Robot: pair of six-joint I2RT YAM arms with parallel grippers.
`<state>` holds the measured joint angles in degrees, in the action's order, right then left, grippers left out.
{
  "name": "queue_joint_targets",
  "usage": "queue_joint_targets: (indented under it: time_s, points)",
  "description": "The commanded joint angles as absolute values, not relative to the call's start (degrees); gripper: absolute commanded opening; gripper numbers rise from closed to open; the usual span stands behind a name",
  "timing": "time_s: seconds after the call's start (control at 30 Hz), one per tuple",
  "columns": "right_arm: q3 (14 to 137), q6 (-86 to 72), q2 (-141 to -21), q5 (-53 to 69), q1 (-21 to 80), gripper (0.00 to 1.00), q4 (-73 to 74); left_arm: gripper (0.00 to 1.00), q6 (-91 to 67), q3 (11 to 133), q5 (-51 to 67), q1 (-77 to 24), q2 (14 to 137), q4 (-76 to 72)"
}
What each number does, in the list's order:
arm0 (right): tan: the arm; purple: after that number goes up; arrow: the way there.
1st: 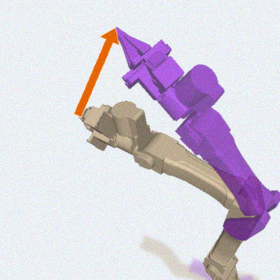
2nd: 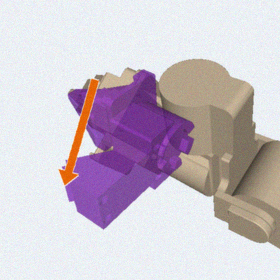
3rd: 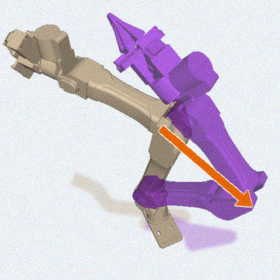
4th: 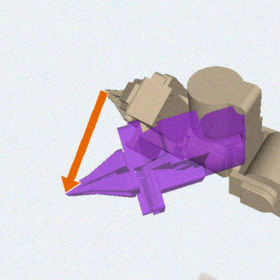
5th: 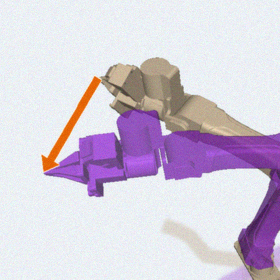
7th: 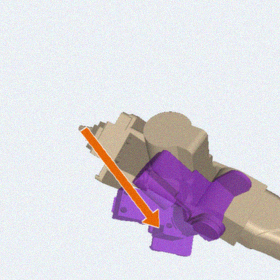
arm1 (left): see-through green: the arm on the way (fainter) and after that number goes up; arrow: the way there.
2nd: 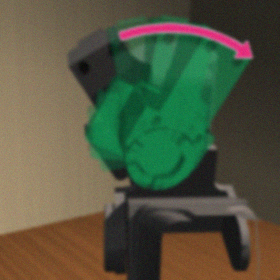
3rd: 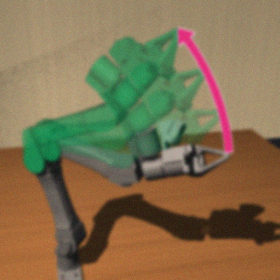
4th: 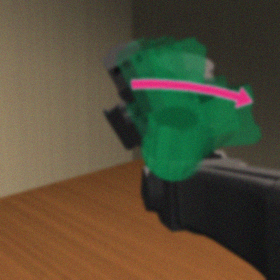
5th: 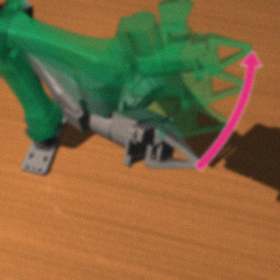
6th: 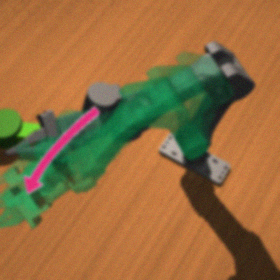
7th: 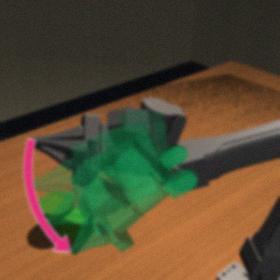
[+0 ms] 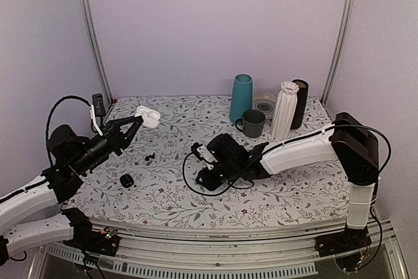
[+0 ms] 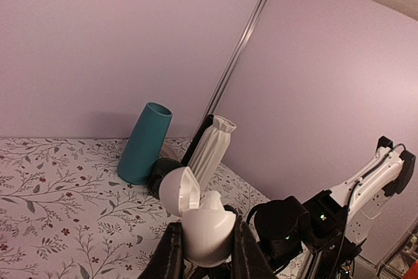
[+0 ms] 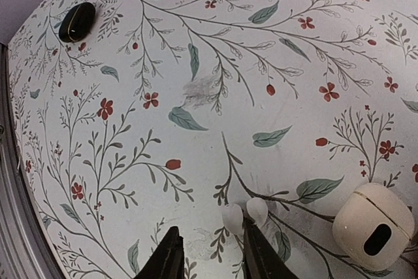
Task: Insert the wireless bluetooth earbuds into the charging case
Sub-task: Adjust the right earbud at the center of the board.
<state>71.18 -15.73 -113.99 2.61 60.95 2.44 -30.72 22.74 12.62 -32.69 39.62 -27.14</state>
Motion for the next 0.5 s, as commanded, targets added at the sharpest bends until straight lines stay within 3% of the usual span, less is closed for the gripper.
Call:
queue_joint_targets:
  time_s: [0.0,0.47]
  points:
    - [69.7,-11.0,-112.4,1.1,59.6,0.31,0.5,0.0,-30.8,22.3,12.8,-31.7,38.3,-27.6]
    - [80.3,-13.4,-120.7,-2.0,58.5,0.2,7.5,0.0,-31.1,22.2,12.9,-31.6,38.2,-27.8]
